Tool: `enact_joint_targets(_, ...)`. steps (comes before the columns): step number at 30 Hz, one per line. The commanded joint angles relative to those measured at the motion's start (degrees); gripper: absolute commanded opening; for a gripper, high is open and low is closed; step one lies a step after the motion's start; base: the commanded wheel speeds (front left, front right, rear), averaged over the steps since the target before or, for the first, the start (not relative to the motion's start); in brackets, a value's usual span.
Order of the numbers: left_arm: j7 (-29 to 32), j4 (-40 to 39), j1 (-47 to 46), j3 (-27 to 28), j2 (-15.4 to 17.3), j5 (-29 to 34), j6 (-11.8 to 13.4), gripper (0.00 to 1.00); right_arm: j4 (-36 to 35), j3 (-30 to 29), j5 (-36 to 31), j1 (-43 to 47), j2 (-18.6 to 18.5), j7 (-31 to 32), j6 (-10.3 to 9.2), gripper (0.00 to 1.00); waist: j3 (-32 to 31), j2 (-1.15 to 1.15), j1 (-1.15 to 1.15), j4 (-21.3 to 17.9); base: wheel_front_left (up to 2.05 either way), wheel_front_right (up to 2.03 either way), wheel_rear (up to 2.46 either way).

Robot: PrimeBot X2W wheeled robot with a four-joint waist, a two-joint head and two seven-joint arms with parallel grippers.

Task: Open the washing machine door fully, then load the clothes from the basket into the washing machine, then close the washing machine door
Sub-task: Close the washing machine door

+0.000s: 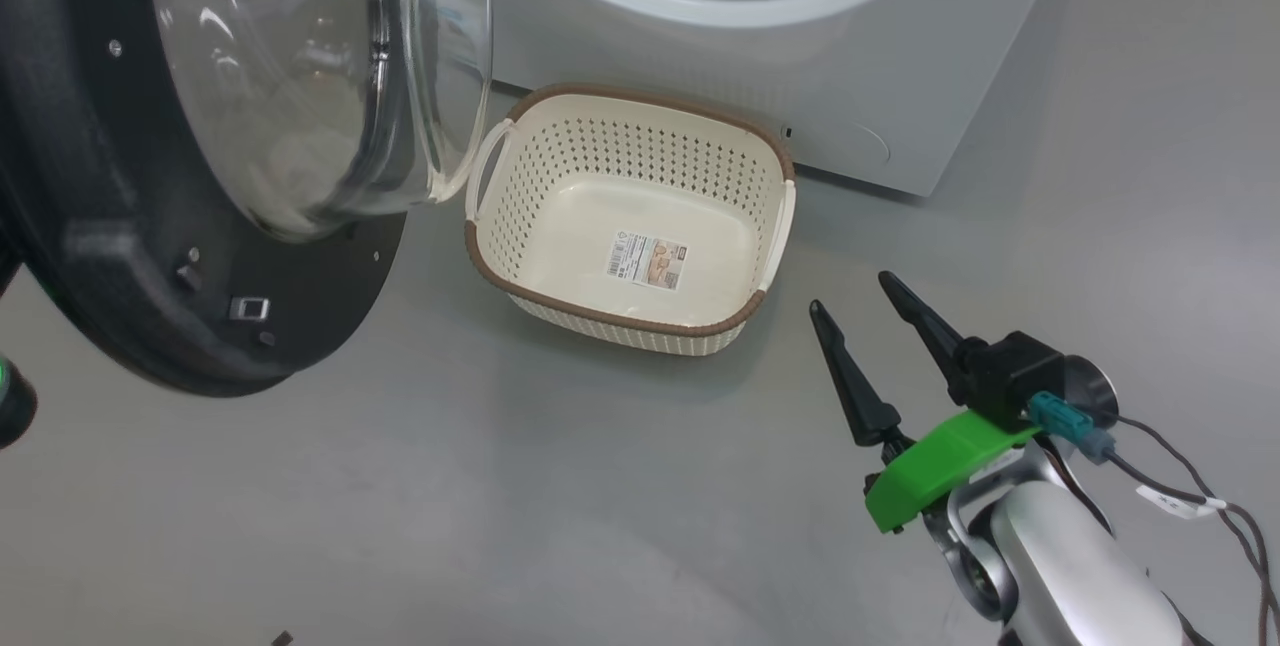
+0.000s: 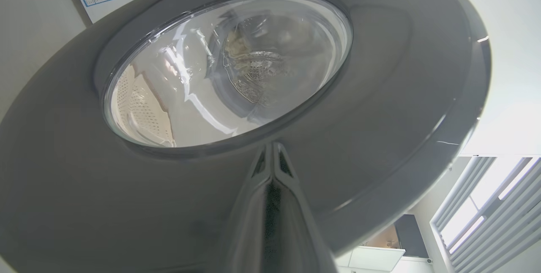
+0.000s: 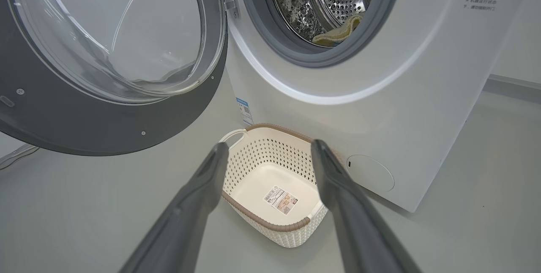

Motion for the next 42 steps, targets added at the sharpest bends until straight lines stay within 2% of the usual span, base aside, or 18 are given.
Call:
enact_joint_targets(1,0.92,-2.85,0.07,0.94,2.16,-0.63,-0.04,0.0,-1.44,0.97,0.44,-0.3,0.93,-0.68,0.23,1.0,-0.4,0.0,0.0,-0.18,0.0,0.0,0.0)
enact_joint_targets(10,0.39,-7.85,2.52,-0.65,-3.85,-0.74,-0.04,0.0,-0.96,1.17,0.91,-0.13,1.38,-1.06,0.23,1.0,-1.61,0.0,0.0,-1.27,0.0,0.0,0.0)
enact_joint_targets(25,-1.33,-10.07,2.7,-2.2,-11.92,-1.83,-0.04,0.0,-0.94,0.75,0.97,0.26,1.77,-1.27,0.23,1.0,-2.27,0.0,0.0,-3.63,0.0,0.0,0.0)
enact_joint_targets(32,-3.5,-9.29,1.86,-2.99,-14.15,-2.6,-0.04,0.0,-1.19,0.71,1.07,0.17,1.92,-1.3,0.23,1.0,-2.14,0.0,0.0,-5.45,0.0,0.0,0.0)
enact_joint_targets(42,-8.27,-7.57,0.7,-5.61,-15.08,-4.24,-0.04,0.0,-1.91,0.08,1.08,0.42,2.11,-1.31,0.23,1.0,-1.82,0.0,0.0,-9.03,0.0,0.0,0.0)
